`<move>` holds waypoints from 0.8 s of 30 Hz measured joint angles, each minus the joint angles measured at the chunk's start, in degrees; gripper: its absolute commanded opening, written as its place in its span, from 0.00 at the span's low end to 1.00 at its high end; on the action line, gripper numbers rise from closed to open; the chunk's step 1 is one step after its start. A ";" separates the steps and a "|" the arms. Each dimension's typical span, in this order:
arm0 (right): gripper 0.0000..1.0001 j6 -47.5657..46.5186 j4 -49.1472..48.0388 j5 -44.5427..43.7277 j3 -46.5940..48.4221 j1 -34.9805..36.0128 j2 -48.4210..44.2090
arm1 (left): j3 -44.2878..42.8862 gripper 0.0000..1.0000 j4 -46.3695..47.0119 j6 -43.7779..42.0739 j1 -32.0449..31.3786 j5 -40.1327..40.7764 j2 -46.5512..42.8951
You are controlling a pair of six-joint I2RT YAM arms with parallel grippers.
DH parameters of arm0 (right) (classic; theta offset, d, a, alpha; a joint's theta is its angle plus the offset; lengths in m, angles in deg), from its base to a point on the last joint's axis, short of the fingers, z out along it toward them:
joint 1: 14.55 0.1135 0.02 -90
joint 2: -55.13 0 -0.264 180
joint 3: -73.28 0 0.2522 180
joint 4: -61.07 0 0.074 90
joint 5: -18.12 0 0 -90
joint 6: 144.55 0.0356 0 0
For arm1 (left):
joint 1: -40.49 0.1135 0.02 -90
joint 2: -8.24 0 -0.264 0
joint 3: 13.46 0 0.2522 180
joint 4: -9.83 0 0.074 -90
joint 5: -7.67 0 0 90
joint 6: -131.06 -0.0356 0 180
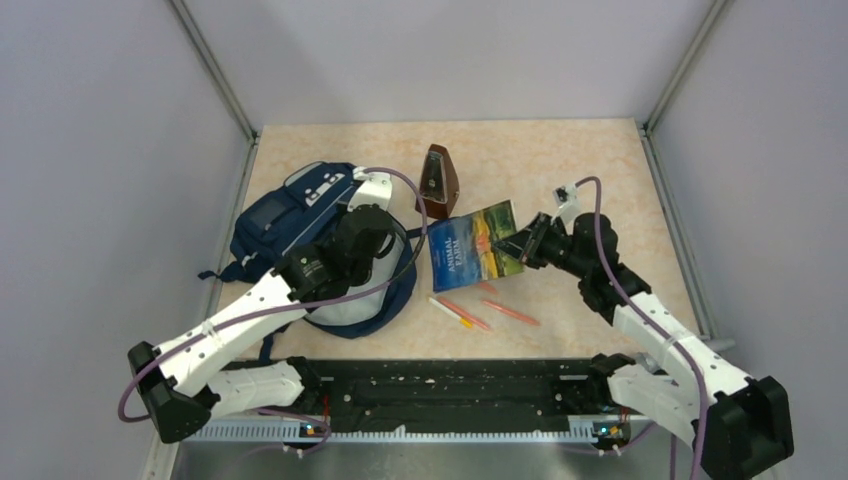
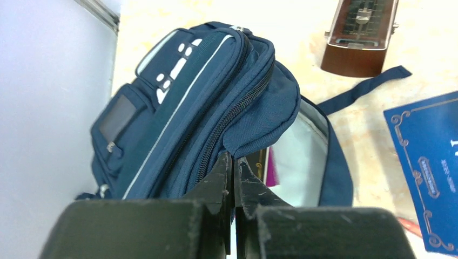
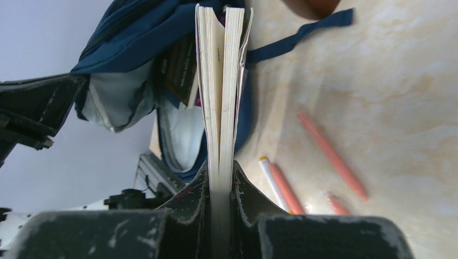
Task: Pack the student bag
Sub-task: Place the book in the student bag.
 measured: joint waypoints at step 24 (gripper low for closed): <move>0.00 12.70 -26.73 -10.62 9.79 25.18 30.99 | -2.89 0.00 0.48 -11.91 1.49 -1.79 -1.14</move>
